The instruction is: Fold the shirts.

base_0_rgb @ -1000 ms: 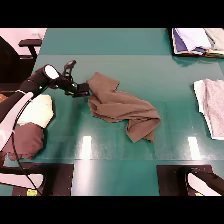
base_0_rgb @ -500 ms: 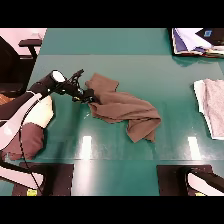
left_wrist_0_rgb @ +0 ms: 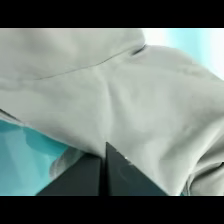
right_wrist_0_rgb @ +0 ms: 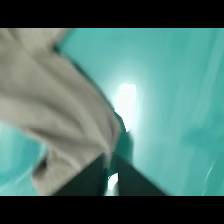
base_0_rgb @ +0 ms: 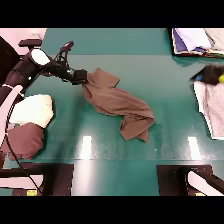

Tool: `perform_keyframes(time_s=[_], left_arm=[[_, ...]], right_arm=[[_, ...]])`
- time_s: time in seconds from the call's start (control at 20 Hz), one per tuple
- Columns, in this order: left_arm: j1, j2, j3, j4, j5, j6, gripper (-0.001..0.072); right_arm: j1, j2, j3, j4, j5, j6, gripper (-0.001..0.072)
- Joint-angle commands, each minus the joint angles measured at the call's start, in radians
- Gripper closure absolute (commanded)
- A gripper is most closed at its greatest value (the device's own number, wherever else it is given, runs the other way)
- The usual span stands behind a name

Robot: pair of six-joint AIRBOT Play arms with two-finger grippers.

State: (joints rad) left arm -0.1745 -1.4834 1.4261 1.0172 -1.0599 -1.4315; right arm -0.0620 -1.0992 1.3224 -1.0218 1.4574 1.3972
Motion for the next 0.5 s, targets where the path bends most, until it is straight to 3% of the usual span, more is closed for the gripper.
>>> perform_keyframes(time_s=[0.0,0.2,0.45], left_arm=[[0.001,0.027,0.016,0.028,-0.010,0.000,0.0687],[0.000,0.027,0.016,0.030,-0.010,0.000,0.0687],[0.001,0.027,0.016,0.030,-0.010,0.000,0.0687]], right_arm=[[-0.005,0.022,-0.348,0.011,-0.091,0.000,0.0254],[0.131,0.022,-0.658,0.112,-0.255,-0.031,0.0259],[0.330,0.021,-0.771,0.166,-0.370,-0.036,0.0261]])
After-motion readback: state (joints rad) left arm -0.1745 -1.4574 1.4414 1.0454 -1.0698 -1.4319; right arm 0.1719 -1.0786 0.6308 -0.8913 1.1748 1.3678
